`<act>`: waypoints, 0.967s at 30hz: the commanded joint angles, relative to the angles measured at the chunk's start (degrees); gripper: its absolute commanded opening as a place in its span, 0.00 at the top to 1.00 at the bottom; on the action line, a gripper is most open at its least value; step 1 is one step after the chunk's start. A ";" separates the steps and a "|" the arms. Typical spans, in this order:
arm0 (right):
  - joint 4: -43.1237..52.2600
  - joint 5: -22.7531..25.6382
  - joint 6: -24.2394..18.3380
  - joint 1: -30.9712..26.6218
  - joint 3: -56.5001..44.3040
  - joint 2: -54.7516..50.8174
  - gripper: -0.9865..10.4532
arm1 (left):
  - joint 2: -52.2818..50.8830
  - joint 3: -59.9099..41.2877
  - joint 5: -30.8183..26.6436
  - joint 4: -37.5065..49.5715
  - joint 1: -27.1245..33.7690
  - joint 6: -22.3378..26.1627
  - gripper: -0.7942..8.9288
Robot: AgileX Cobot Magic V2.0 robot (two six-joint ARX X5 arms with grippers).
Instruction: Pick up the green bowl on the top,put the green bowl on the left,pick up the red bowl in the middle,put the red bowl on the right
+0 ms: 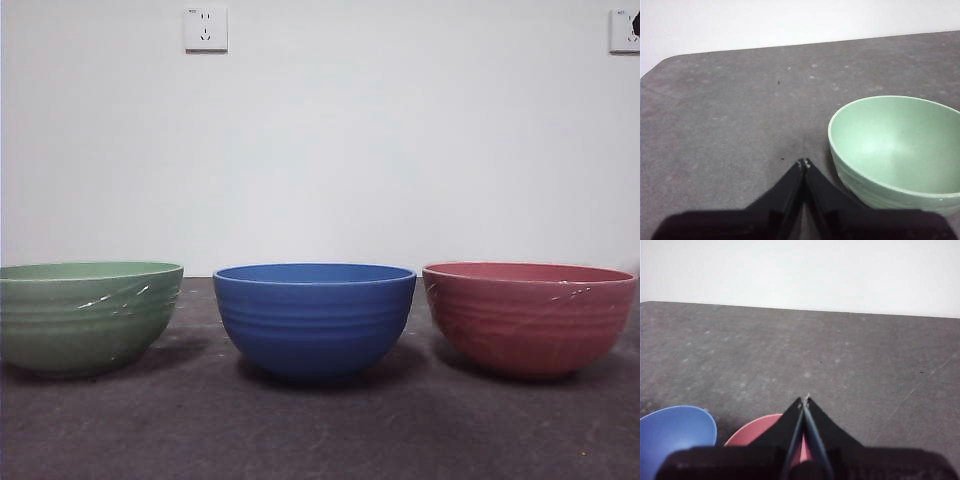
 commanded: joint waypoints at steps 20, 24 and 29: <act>-9.18 -1.86 -2.71 -4.42 -2.08 -8.92 0.91 | -0.13 -0.94 -0.07 0.17 0.20 -0.35 0.92; -9.20 -8.79 -5.60 -12.79 -7.91 -17.59 0.91 | -0.13 -0.94 -0.07 0.17 0.20 -0.35 0.92; -8.50 -14.36 -10.62 -19.82 -15.17 -24.28 0.91 | -0.13 -0.94 -0.09 0.17 0.20 -0.35 0.92</act>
